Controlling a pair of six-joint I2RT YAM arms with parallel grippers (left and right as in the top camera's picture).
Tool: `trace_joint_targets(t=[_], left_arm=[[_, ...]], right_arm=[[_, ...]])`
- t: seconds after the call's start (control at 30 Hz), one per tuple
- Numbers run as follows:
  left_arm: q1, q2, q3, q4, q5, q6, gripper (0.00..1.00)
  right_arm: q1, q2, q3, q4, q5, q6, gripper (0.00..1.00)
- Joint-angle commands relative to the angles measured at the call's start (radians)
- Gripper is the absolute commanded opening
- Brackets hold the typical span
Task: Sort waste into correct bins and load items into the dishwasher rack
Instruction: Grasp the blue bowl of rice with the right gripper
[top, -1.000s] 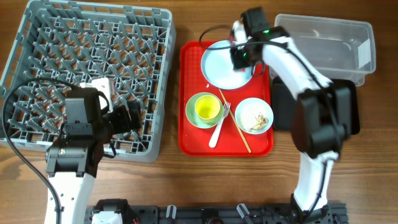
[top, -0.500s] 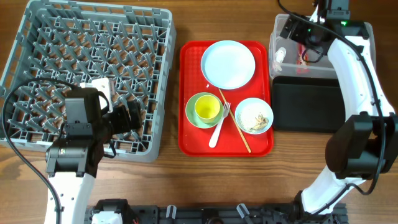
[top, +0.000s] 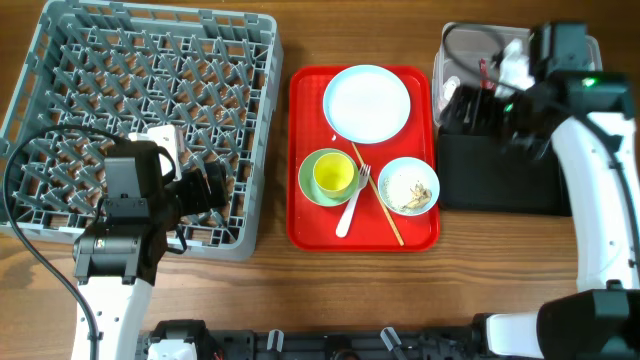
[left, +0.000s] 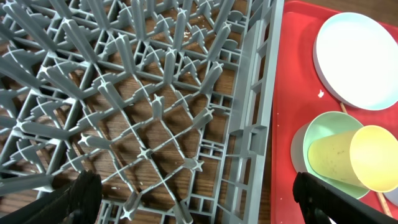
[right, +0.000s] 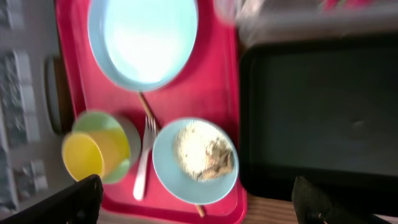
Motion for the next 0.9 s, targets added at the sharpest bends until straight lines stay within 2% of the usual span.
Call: trace_joint_targets(t=[0.0,0.07,0.2,0.33,0.47,0.7,0.87], left_arm=[[0.007,-0.002,0.021,0.002,0.019,0.013,1.00],[0.007,-0.002,0.021,0.002,0.019,0.013,1.00],[0.007,-0.002,0.021,0.002,0.019,0.013,1.00],[0.007,-0.002,0.021,0.002,0.019,0.013,1.00],[0.007,-0.002,0.021,0.002,0.019,0.013,1.00],[0.007,-0.002,0.021,0.002,0.019,0.013,1.00],[0.007,-0.002,0.021,0.002,0.019,0.013,1.00]], right_arm=[[0.107,-0.055,-0.130,0.023,-0.022,-0.031,0.94],[0.182,-0.053,-0.182,0.050,0.031,-0.022,0.89],[0.347,-0.042,-0.260,0.151,0.158,0.063,0.88],[0.480,0.008,-0.331,0.259,0.224,0.137,0.79],[0.529,0.079,-0.379,0.355,0.222,0.190,0.67],[0.546,0.217,-0.379,0.410,0.275,0.261,0.53],[0.546,0.230,-0.380,0.414,0.327,0.339,0.29]])
